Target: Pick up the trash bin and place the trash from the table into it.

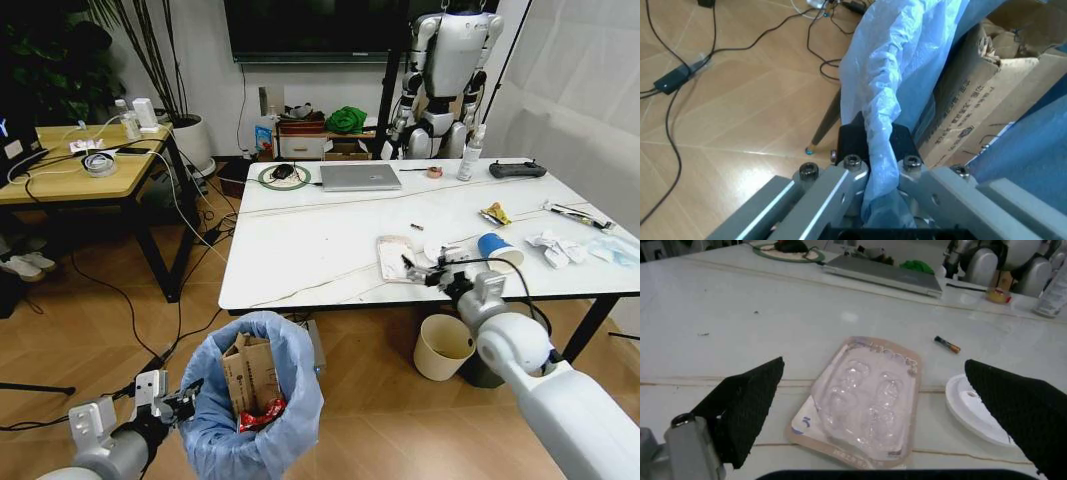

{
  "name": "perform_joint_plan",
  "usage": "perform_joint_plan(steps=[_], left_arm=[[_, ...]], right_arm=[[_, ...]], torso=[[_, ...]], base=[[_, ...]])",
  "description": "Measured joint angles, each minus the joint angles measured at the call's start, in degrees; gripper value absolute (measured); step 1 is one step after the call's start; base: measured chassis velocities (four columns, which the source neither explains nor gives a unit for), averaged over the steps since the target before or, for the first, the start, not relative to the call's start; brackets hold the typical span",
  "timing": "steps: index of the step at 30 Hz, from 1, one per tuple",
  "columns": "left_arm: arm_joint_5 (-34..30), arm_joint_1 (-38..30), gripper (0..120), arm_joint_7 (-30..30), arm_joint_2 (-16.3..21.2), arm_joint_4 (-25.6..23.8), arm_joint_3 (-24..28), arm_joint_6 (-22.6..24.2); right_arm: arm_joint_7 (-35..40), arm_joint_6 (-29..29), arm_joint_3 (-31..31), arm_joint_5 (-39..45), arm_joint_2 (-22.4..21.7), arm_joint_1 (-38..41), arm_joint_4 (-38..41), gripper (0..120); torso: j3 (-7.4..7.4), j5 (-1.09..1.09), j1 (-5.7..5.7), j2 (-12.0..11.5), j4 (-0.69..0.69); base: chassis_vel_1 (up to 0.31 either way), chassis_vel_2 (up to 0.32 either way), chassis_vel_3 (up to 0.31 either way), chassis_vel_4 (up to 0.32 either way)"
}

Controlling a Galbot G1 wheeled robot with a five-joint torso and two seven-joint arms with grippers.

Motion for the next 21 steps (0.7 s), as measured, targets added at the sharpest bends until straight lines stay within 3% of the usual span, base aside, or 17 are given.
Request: perform_joint_plan(steps=[8,11,21], left_arm=[[0.03,0.16,0,0.00,-0.16,0.32,-0.93,0.00],[-0.07,0.20,0,-0.02,-0.33,0.31,-1.39,0.00],[0.04,-0.14,0,-0.08,-0.88,0.82,-1.09,-0.01]], right_arm=[[-0.37,1.12,-6.80,-8.33,1.62,3.73,-6.32,100],[-0.95,2.43,-7.04,-12.06,2.62,4.67,-10.38,100],[-2.37,2.87,-6.09,-11.76,3.10,7.29,-13.46,100]], torso=[[0.00,0.01,0.00,0.00,0.01],[0.00,0.01,0.00,0.00,0.00],[0.00,0.00,0.00,0.00,0.00]], base=[[0.000,0.000,0.000,0.000],[0.000,0.000,0.000,0.000],[0.000,0.000,0.000,0.000]])
